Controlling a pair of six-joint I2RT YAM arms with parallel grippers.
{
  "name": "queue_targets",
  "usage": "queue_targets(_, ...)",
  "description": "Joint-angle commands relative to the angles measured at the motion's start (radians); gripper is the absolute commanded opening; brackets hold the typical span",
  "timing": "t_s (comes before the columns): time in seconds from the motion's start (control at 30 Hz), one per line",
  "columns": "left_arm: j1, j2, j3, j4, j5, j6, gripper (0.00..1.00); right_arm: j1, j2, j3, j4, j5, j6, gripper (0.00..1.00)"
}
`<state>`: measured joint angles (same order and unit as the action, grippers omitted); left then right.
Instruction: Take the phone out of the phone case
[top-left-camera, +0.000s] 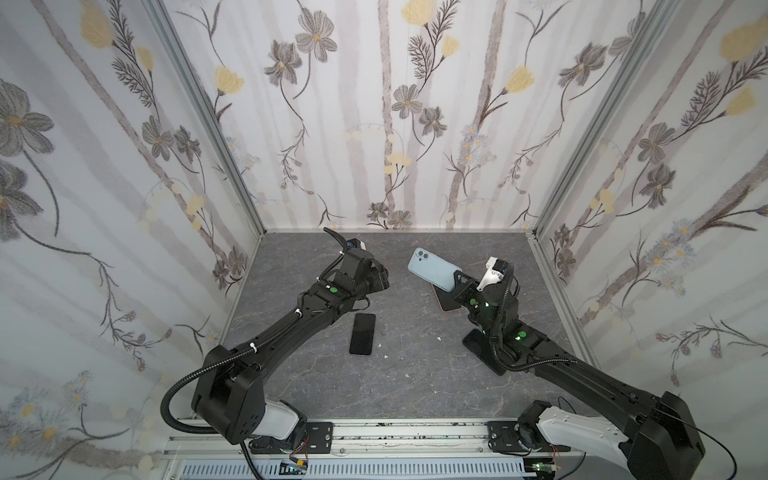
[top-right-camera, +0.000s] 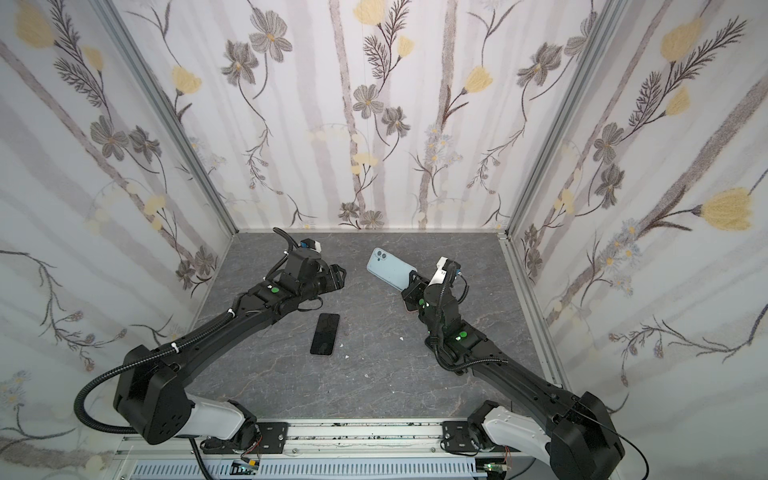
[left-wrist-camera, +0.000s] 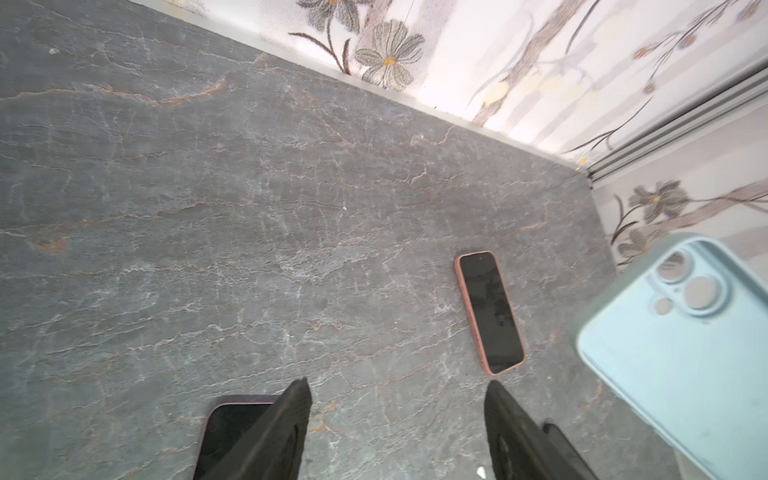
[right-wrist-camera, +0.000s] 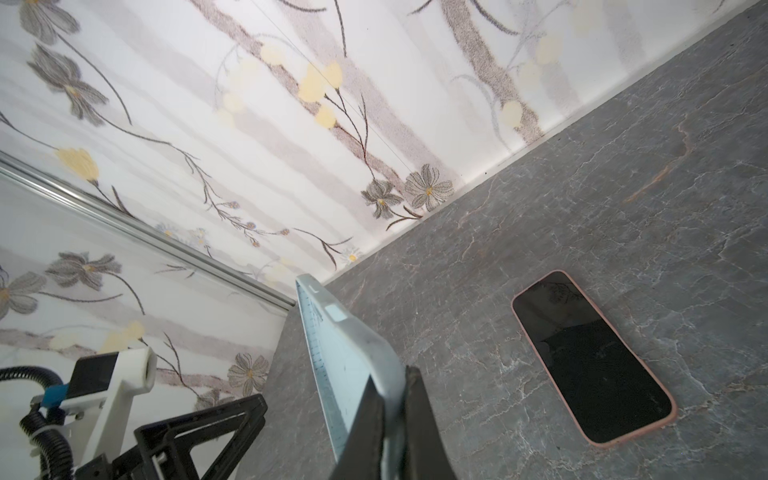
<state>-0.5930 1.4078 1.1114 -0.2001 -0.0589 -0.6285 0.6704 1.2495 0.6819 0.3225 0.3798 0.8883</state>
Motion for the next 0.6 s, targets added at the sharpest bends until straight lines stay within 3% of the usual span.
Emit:
queue_targets(0.0,-0.03,-0.071,-0.047,0.22,0.038,-0.151,0.69,0.024,0.005,-0.004,0.116,0.082,0.077,0.0)
queue_targets(0.2,-0.071,-0.103,-0.138,0.509,0.09,-0.358,0.71,0.097,0.037,0.036,0.135,0.15,0.087,0.0)
queue_targets(0.57,-0.12,-0.026,-0.092,0.524,0.11,-0.417,0.6,0.181,0.043,0.055,0.177,0.178,0.043,0.0)
